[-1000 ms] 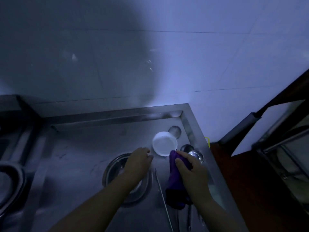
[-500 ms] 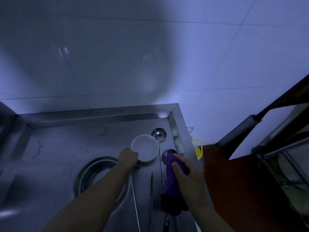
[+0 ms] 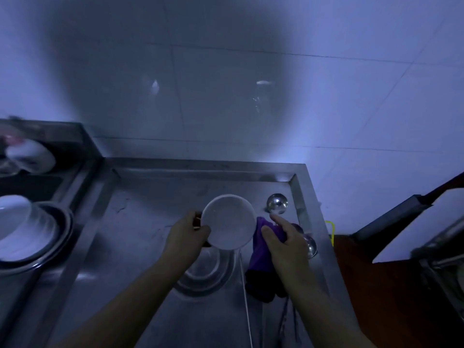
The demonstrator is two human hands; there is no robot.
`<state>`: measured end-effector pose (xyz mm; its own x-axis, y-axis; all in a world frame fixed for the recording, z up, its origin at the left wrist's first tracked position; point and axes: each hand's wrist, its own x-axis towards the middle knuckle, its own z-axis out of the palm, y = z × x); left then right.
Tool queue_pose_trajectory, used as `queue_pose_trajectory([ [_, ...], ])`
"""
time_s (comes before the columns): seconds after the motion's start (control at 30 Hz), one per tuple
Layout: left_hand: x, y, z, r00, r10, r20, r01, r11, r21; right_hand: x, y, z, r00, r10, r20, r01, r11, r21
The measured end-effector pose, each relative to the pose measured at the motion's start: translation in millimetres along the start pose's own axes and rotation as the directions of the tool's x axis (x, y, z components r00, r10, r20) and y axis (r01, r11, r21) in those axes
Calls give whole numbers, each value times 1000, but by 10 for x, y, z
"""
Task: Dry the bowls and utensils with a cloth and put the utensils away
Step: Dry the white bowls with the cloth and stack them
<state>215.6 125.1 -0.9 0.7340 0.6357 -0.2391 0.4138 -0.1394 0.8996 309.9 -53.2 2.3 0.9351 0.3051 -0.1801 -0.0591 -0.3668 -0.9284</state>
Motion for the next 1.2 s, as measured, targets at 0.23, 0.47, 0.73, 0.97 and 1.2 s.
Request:
queue_pose_trajectory([
  [0.23,-742,-200,-982,980,190,61,-199,958,208,-687,-259,544,973,-133,187,145,988,-53],
  [0.47,-1435,-282,-1833,927,348,138,-372,898,235,-1543,-589,975,941,-269,206,275,961,-3],
  [0.73,-1909,-275,-2426,846,530,54,-521,803,290,-2254,-927,1276,905,-385,182,397,917,-33],
  [0.97,-2139,-181,-2649,809,548,-214,-520,836,174,-2647,-1242,1352,818,-560,-136,570,820,54],
  [1.2,-2380,60,-2479,848,412,-334,-470,875,-115,-2832,-1564,1492,159,-986,46,854,114,-508],
])
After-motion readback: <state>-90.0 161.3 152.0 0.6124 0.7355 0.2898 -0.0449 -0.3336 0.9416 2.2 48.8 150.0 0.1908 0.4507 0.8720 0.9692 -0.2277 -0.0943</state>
